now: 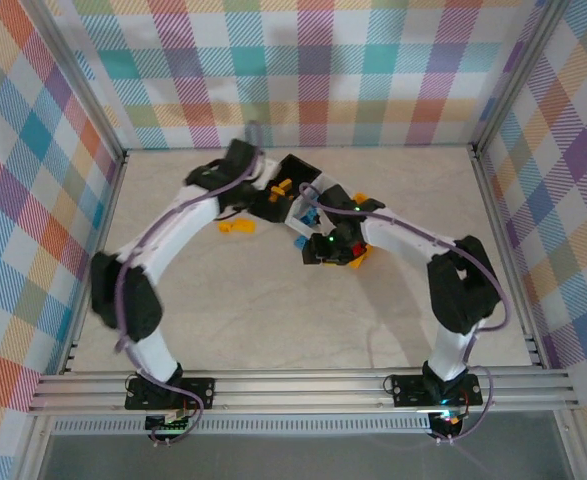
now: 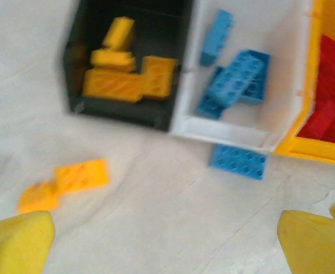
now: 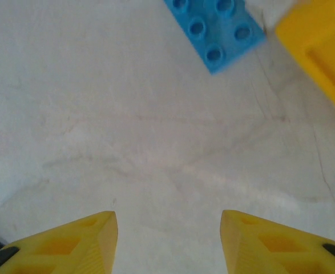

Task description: Sort the legos into containers by color

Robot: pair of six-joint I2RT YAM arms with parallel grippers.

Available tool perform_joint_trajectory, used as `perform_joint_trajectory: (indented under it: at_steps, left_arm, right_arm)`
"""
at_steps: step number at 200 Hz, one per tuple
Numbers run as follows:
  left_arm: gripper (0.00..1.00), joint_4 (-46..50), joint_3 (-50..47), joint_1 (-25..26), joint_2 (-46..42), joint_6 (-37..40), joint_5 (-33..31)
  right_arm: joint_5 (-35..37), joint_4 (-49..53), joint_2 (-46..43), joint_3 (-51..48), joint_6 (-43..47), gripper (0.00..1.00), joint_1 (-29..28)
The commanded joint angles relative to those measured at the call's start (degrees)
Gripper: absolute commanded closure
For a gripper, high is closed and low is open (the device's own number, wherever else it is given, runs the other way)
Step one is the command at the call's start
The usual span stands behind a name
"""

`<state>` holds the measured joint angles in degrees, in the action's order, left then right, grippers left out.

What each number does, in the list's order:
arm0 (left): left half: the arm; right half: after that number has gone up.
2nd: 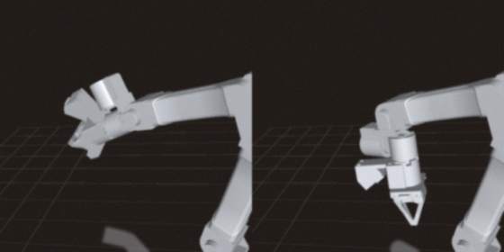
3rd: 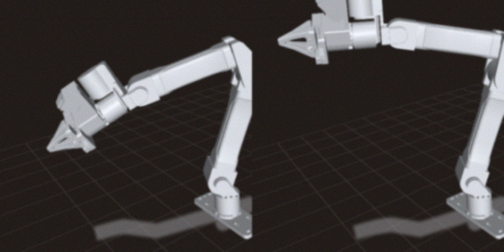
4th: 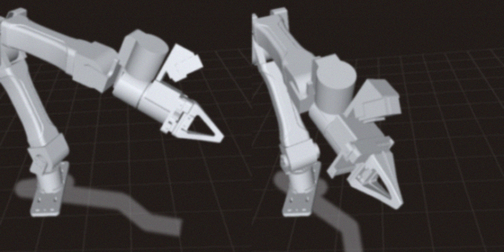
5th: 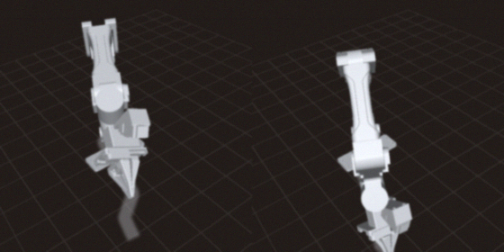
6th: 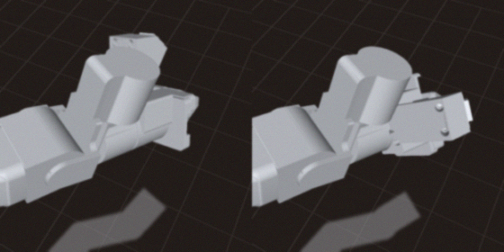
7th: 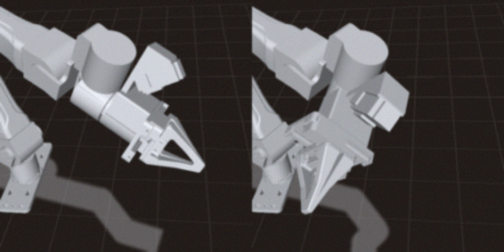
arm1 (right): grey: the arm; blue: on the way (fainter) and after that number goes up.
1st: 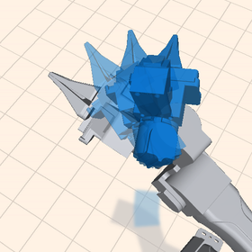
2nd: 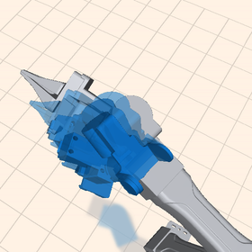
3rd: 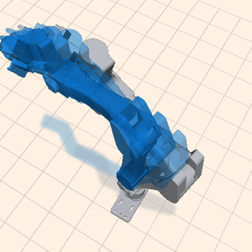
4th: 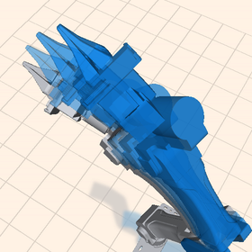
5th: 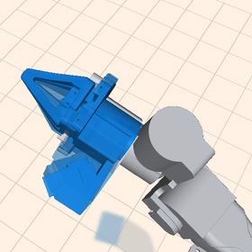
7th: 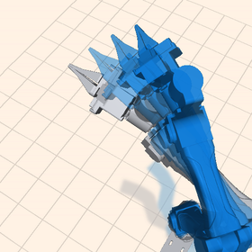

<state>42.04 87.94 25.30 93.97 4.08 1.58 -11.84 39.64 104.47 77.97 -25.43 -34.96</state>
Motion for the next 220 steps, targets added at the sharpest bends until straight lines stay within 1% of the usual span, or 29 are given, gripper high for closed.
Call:
perform_joint_trajectory:
  at_steps: [1,20,45,83,117,136,174,220]
  left_arm:
    - [0.0,-0.47,-10.14,-1.96,-8.83,-6.99,-0.61]
    - [0.0,1.15,-17.16,-3.51,-16.67,-10.1,-0.21]
    - [0.0,1.92,-24.35,-4.12,-25.6,-12.65,0.17]
    - [0.0,3.63,-30.66,-4.43,-34.31,-13.67,-0.74]
    - [0.0,5.88,-32.61,-4.91,-37.65,-13.13,-1.41]
    - [0.0,6.21,-32.97,-5.34,-38.51,-12.87,-1.35]
    - [0.0,4.71,-33.35,-6.23,-39.09,-12.2,-0.92]
    - [0.0,2.71,-34.57,-6.84,-39.13,-11.84,0.09]
  right_arm:
    - [2.75,-1.59,3.53,5.52,0.55,0.49,-0.46]
    - [4.1,-1.54,7.07,8.78,0.64,0.48,-0.55]
    - [5.33,-1.4,11.16,12.33,0.84,0.48,-0.6]
    - [5.55,-1.9,15.66,15.7,-0.32,0.48,-0.63]
    - [7.07,-2.46,17.76,16.02,-1.26,0.48,-0.68]
    - [6.68,-1.96,18.49,15.94,-2.02,0.49,-1.04]
    - [7.88,-1.87,16.4,12.61,-2.16,0.49,-3.56]
    - [9.63,-0.84,14.22,9.92,-1.57,0.49,-5.01]
